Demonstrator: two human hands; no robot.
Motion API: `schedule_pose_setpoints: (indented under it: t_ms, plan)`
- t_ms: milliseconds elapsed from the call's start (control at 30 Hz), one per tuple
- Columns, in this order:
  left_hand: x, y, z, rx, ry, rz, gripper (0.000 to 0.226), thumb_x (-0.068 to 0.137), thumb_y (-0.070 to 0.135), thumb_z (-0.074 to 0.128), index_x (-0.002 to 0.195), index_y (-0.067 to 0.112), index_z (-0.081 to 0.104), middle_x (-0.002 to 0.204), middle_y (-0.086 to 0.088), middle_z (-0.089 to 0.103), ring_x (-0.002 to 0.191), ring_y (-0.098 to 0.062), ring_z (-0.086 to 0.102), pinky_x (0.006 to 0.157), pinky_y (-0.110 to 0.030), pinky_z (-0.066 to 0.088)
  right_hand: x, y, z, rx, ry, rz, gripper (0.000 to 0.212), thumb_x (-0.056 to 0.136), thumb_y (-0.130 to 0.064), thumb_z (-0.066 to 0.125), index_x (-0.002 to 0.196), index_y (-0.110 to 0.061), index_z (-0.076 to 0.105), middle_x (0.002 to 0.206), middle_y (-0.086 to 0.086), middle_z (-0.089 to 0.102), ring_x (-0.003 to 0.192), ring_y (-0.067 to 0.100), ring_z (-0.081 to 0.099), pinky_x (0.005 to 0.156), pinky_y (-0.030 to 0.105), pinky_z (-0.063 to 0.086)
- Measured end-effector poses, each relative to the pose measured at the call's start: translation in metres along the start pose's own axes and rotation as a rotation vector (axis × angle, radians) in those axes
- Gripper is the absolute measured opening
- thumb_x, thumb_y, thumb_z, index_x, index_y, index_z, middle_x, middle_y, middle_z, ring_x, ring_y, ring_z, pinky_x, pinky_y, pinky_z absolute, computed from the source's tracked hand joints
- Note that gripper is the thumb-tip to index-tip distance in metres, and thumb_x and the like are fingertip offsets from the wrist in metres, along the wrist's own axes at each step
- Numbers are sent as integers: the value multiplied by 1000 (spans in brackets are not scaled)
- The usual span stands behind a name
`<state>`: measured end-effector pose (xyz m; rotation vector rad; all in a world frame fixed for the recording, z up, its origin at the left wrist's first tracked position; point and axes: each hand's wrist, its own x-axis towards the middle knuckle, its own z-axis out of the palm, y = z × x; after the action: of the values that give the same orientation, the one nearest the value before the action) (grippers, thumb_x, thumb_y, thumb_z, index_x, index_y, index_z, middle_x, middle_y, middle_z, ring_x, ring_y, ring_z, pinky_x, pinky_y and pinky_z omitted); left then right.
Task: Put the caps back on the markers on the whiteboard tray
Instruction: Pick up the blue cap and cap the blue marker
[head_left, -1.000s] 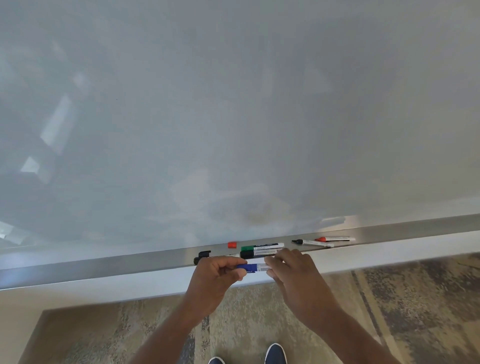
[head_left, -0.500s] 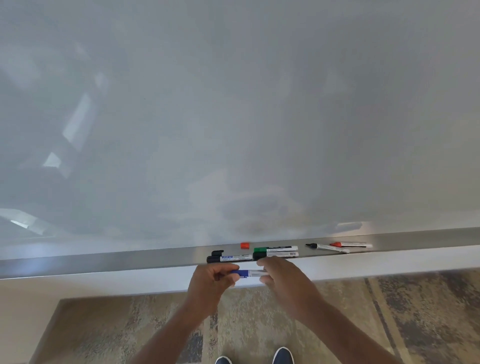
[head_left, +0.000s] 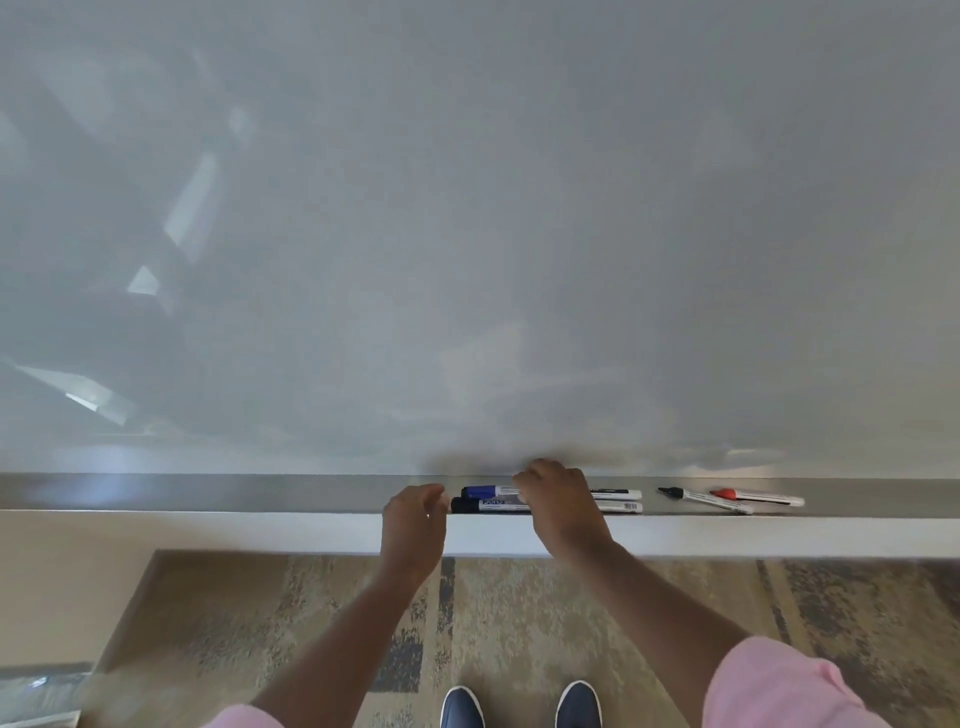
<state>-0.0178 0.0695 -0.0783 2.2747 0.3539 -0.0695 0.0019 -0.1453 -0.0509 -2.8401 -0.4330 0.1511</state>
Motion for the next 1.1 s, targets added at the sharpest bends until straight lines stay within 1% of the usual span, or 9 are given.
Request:
schedule_pose_setpoints:
  t_ms: [67, 167, 367, 500, 633, 833, 933, 1033, 1100]
  plan:
    - [0, -6, 4, 26, -20, 20, 13, 98, 14, 69, 92, 17, 80, 87, 0, 75, 81, -20, 69, 82, -34, 55, 2, -2, 7, -5, -32, -1, 44, 64, 17, 53, 88, -17, 65, 87, 2, 59, 89, 28, 57, 72, 34, 35]
    - [2, -10, 5, 49, -17, 44, 10, 95, 15, 70, 90, 10, 76, 77, 11, 65, 79, -27, 72, 81, -44, 61, 5, -4, 13, -14, -71, -7, 49, 70, 14, 51, 102, -20, 67, 99, 1, 61, 101, 26, 56, 86, 39, 42]
    - [4, -5, 8, -1, -36, 20, 14, 95, 16, 71, 102, 21, 84, 91, 5, 83, 88, -18, 75, 90, -46, 61, 12, -9, 14, -90, -93, -18, 48, 77, 5, 54, 113, -24, 69, 111, -1, 62, 113, 24, 53, 96, 37, 35]
    - [3, 4, 7, 44, -42, 16, 18, 97, 19, 68, 101, 29, 83, 74, 25, 65, 82, -13, 69, 90, -46, 57, 16, -14, 15, -113, -93, -24, 46, 80, 3, 55, 115, -24, 69, 113, 0, 61, 113, 25, 51, 94, 38, 31]
    - [1, 4, 7, 27, -35, 23, 18, 98, 19, 68, 108, 24, 83, 97, 6, 82, 90, -15, 73, 93, -46, 59, 10, -13, 17, -111, -35, -29, 53, 79, 7, 57, 123, -22, 65, 113, 2, 62, 114, 27, 53, 90, 40, 34]
    - [1, 2, 11, 11, -3, 29, 21, 100, 19, 70, 118, 14, 79, 114, -6, 82, 98, -19, 76, 95, -44, 62, -13, -10, 8, -47, 79, -7, 50, 73, 9, 68, 114, -21, 68, 110, 1, 67, 104, 23, 58, 85, 39, 41]
    - [0, 7, 9, 14, 50, 39, 15, 99, 20, 69, 108, 18, 81, 104, -4, 81, 91, -23, 76, 87, -40, 62, -30, -2, -3, -23, 121, -5, 43, 74, 2, 74, 109, -23, 68, 114, -2, 66, 102, 21, 60, 85, 39, 44]
    - [-1, 15, 8, 22, 63, 49, 16, 95, 13, 67, 83, 21, 74, 82, -1, 73, 79, -28, 71, 75, -40, 60, -45, 20, -15, 11, 208, 43, 35, 74, -3, 73, 102, -24, 68, 103, -5, 66, 91, 20, 60, 78, 38, 43]
    - [0, 21, 9, 41, 66, 12, 23, 92, 10, 64, 71, 18, 63, 82, -13, 75, 75, -30, 65, 71, -42, 57, -56, 42, -22, -13, 250, 102, 29, 77, -7, 73, 99, -25, 69, 99, -6, 66, 88, 19, 60, 76, 38, 41]
